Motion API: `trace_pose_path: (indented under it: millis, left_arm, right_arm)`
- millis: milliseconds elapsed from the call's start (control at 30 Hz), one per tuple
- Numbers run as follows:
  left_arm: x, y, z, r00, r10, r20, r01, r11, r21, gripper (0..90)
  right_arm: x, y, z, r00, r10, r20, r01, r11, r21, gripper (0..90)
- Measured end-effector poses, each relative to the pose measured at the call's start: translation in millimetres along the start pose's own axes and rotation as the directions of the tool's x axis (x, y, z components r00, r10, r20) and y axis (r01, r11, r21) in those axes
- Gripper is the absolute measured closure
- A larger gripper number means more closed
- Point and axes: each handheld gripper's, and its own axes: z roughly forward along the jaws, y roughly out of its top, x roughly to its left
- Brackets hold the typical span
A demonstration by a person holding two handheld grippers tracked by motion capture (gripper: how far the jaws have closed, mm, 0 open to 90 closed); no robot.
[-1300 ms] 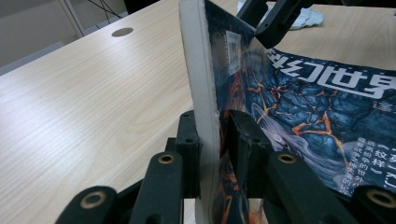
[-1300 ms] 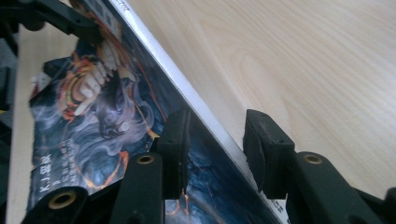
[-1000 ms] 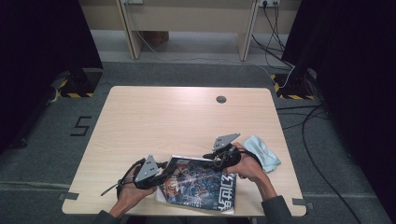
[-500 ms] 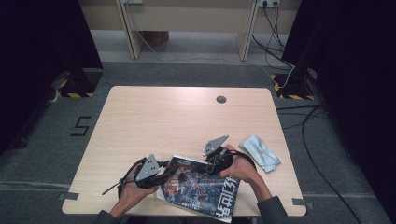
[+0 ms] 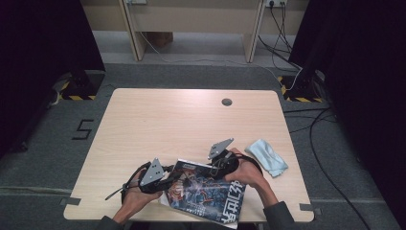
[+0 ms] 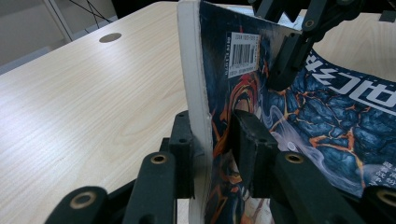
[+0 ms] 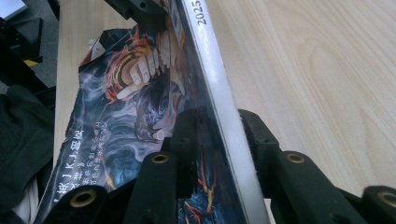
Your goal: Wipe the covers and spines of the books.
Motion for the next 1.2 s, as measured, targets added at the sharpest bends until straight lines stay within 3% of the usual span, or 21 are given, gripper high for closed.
trace_pose_path:
  millis: [167,433,500,633,700,733,767,833,867,933,967,1000,1033,1067,1100,1200]
  left_arm:
    - [0.9,-1.1,-0.1,1.0,-0.007,-0.005,0.007,1.0,0.003,69.1]
    - [5.3,-6.8,0.7,0.9963,-0.073,-0.047,0.074,0.9971,0.022,56.1]
    - [7.5,-7.9,-1.4,0.9941,-0.093,-0.056,0.095,0.9953,0.02,49.8]
    - [12.1,-11.9,-9.2,0.9874,-0.141,-0.071,0.143,0.9896,0.018,46.2]
    - [14.5,-13.6,-13.5,0.9817,-0.166,-0.094,0.168,0.9856,0.017,44.4]
    - [16.6,-15.1,-16.4,0.9756,-0.191,-0.109,0.194,0.9808,0.02,43.8]
    - [16.6,-15.1,-16.4,0.9756,-0.191,-0.109,0.194,0.9808,0.02,43.4]
    - [18.2,-17.6,-18.2,0.9654,-0.222,-0.137,0.231,0.9716,0.051,42.6]
    - [19.5,-20.5,-18.0,0.9556,-0.254,-0.148,0.268,0.9597,0.083,41.0]
    - [19.8,-25.7,-16.9,0.9433,-0.292,-0.157,0.315,0.9387,0.141,32.9]
    - [18.9,-29.2,-16.1,0.9346,-0.312,-0.171,0.34,0.924,0.175,30.7]
    - [17.5,-34.9,-15.6,0.9301,-0.317,-0.185,0.353,0.9105,0.215,27.0]
    - [17.5,-34.9,-15.6,0.9301,-0.317,-0.185,0.353,0.9105,0.215,26.4]
    - [17.2,-36.9,-15.9,0.9292,-0.316,-0.192,0.356,0.9055,0.232,24.4]
    - [17.0,-38.3,-16.0,0.9257,-0.321,-0.2,0.364,0.8999,0.24,24.4]
    - [19.8,-41.6,-16.1,0.9143,-0.323,-0.245,0.385,0.8794,0.28,19.2]
  right_arm:
    - [1.8,1.5,-0.9,0.9995,-0.03,0.013,0.03,1.0,0.004,72.6]
    - [6.0,5.5,-2.6,0.9969,-0.075,0.024,0.074,0.997,0.024,80.9]
    - [7.0,5.9,-4.1,0.9966,-0.076,0.032,0.075,0.996,0.038,82.5]
    - [5.9,5.7,-9.5,0.9957,-0.076,0.052,0.074,0.996,0.043,82.5]
    - [5.0,6.9,-12.7,0.995,-0.072,0.069,0.07,0.997,0.041,82.6]
    - [3.8,8.2,-14.9,0.9938,-0.071,0.085,0.068,0.997,0.039,82.6]
    - [3.8,8.2,-14.9,0.9938,-0.071,0.085,0.068,0.997,0.039,82.6]
    - [2.4,10.0,-18.3,0.9919,-0.068,0.108,0.065,0.997,0.031,82.6]
    - [2.3,11.4,-20.7,0.9898,-0.067,0.126,0.064,0.998,0.029,82.7]
    - [1.1,15.7,-27.4,0.9844,-0.069,0.162,0.067,0.998,0.015,82.7]
    - [0.8,17.1,-29.9,0.9829,-0.066,0.172,0.064,0.998,0.014,82.7]
    - [-1.6,20.5,-35.1,0.9788,-0.066,0.194,0.066,0.998,0.005,82.8]
    - [-1.6,20.5,-35.1,0.9788,-0.066,0.194,0.066,0.998,0.005,82.8]
    - [-4.8,24.4,-40.7,0.973,-0.06,0.223,0.063,0.998,-0.005,82.8]
    - [-4.8,24.4,-40.7,0.973,-0.06,0.223,0.063,0.998,-0.005,82.8]
    - [-12.5,31.9,-49.3,0.9618,-0.058,0.267,0.057,0.998,0.011,82.8]
